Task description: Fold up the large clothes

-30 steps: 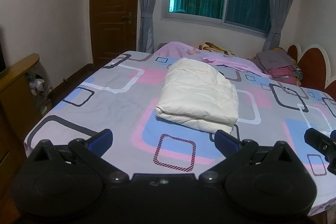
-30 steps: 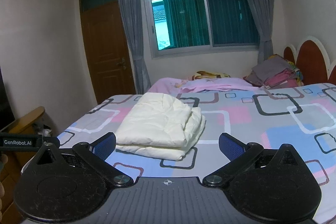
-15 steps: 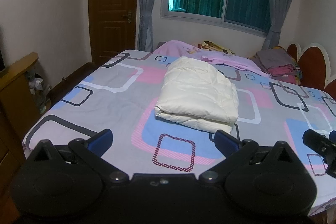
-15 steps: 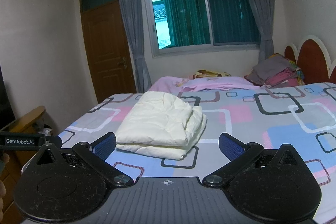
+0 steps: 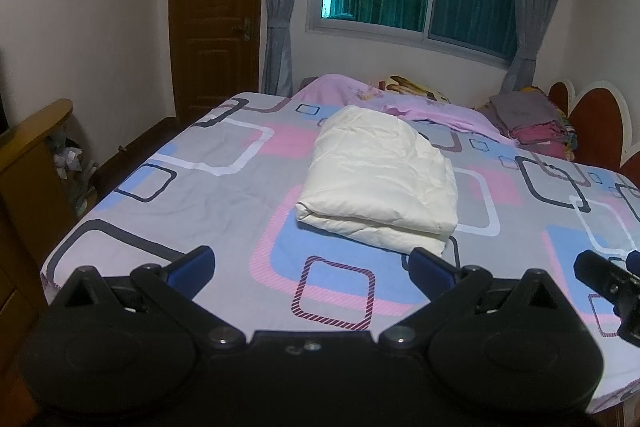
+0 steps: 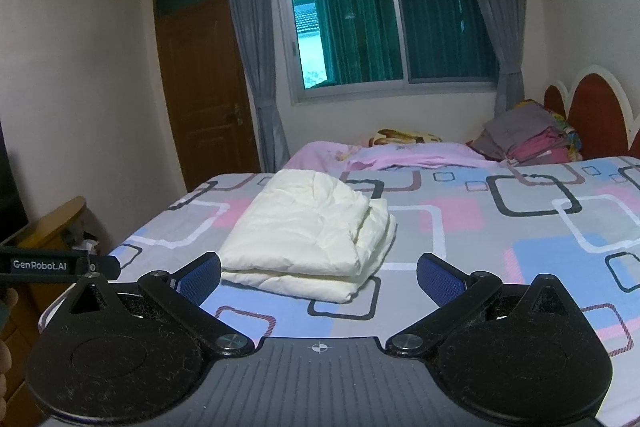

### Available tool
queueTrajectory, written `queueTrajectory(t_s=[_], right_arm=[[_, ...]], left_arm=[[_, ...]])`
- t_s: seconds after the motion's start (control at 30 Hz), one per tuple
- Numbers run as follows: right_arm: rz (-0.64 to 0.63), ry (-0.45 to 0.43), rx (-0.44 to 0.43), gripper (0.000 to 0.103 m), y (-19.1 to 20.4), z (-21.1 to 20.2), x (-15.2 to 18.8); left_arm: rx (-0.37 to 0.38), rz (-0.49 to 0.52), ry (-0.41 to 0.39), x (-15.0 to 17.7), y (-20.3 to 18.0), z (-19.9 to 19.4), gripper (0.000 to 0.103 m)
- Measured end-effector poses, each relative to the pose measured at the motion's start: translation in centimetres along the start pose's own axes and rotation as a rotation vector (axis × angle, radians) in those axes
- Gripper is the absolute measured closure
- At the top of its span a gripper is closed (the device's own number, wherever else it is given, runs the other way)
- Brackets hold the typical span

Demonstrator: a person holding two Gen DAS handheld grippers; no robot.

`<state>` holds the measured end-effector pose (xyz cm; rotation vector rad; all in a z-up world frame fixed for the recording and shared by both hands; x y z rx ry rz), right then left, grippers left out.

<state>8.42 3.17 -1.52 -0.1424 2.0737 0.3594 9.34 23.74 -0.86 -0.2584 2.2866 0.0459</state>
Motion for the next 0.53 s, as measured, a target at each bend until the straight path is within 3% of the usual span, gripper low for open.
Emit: queueTrajectory(t_s=[0.43,0.53], right_arm=[[0.019,0.057,0.018,0.000,-1.5,3.9,0.3],[0.033,0.082,0.033,0.000,-2.4,5.6,0.5]], left_arm=[[0.023,0.032,0.009,-1.1,-0.3,4.3,0.004],[0.008,0.046,0.004,-1.9,-0.3,6.1,0.000]])
Point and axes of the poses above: each gripper's, at about its wrist camera, not at the fingertips, and z roughly the way its jaws point, y to its left, x to its underside, the point moved 8 cm from there along z, roughly the way its jaws point, and after that the axes turned 7 degrees about y, right-handed, at the moved point
